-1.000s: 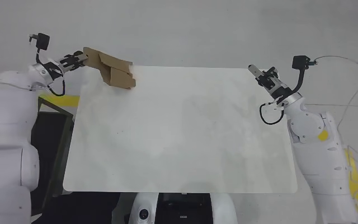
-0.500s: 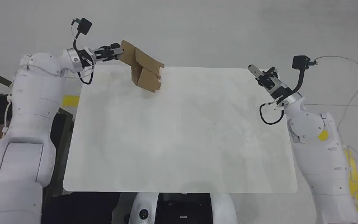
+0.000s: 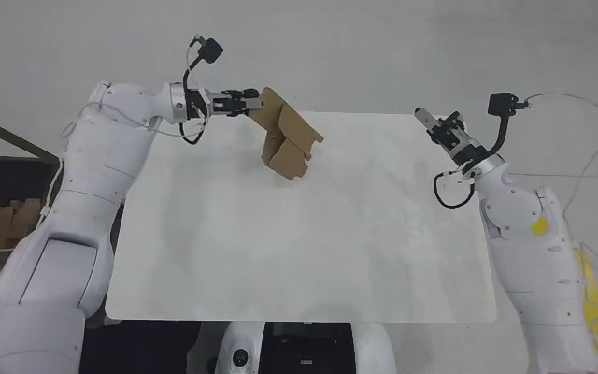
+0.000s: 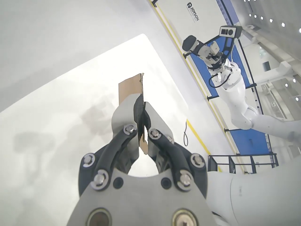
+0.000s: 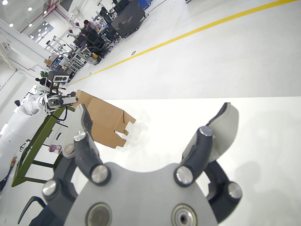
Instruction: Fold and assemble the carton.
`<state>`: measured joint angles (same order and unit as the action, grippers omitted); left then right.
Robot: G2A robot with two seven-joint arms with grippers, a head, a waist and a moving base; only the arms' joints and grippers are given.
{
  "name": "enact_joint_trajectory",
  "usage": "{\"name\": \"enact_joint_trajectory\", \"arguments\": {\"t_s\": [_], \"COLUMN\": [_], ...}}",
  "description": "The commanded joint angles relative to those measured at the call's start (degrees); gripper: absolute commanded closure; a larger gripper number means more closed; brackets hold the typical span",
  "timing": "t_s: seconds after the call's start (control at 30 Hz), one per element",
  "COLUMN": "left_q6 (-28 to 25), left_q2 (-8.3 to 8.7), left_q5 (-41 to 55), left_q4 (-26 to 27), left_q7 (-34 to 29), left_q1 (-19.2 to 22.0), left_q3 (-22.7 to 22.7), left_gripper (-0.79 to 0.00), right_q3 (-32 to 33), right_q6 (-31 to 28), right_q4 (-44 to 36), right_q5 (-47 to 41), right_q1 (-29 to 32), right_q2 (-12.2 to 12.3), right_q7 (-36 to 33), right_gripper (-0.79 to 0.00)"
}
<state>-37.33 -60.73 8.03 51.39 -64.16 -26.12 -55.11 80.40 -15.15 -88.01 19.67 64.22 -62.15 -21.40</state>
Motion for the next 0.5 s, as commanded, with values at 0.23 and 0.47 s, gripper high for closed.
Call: {"name": "enact_joint_trajectory", "arguments": {"t_s": [0.23, 0.47], "left_q6": [0.44, 1.15], "left_q2": [-0.57, -0.5], "left_q5": [2.38, 3.33], "left_q4": [6.13, 9.37], "left_q7": [-2.09, -2.47], "left_q1": [-0.85, -1.37], "left_q3": [1.83, 1.75], "left_gripper": [0.0, 0.0], "right_q3": [0.0, 0.0], "right_q6": [0.0, 0.0], "right_q4": [0.0, 0.0], "right_q5": [0.0, 0.0], "right_q1": [0.0, 0.0], "right_q2": [0.0, 0.0], "right_q7": [0.0, 0.0], "right_gripper": [-0.785, -0.785]}}
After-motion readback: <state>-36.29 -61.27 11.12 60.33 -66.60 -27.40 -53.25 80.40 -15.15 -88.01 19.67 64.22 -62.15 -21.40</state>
